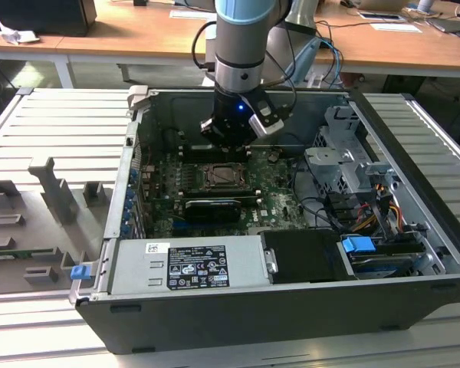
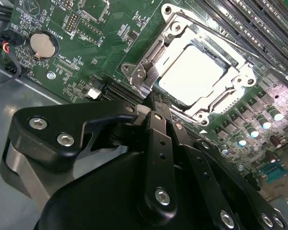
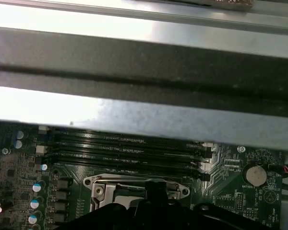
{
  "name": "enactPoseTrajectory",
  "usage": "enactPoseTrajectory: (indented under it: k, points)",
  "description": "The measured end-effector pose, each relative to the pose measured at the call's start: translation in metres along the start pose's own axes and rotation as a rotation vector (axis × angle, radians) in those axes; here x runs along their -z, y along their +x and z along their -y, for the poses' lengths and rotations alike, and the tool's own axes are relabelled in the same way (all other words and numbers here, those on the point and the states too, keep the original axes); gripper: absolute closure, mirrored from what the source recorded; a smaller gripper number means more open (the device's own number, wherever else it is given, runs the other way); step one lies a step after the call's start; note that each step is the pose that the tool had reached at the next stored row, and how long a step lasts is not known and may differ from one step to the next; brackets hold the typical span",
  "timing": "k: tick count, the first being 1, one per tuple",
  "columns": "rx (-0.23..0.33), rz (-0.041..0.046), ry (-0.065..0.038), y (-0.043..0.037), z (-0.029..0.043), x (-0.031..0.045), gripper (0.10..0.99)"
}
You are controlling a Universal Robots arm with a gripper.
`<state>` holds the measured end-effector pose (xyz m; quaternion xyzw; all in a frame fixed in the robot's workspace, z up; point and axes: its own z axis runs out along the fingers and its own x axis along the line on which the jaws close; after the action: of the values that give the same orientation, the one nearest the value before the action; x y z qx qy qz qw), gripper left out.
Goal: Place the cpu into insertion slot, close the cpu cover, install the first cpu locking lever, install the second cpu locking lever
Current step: 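Install the second cpu locking lever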
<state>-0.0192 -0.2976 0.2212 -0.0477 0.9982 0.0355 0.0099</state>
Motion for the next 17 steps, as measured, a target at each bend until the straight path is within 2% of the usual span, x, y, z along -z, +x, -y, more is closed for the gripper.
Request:
enactPoseTrajectory:
  k: [8, 9, 11, 15, 16, 17]
  points:
    - [0.000, 0.0001, 0.000, 0.0008, 0.0079, 0.0006, 0.980]
    - [0.000, 0.0002, -0.003, 0.0008, 0.0080, 0.0020, 0.980]
    - [0.000, 0.0007, -0.007, 0.0006, 0.0076, 0.0083, 0.980]
    - [0.000, 0.0008, -0.008, 0.0002, 0.0064, 0.0262, 0.980]
    - [0.000, 0.0008, -0.008, 0.0004, 0.0085, 0.0278, 0.980]
    - [0.000, 0.0008, -0.008, 0.0014, 0.0179, 0.0284, 0.980]
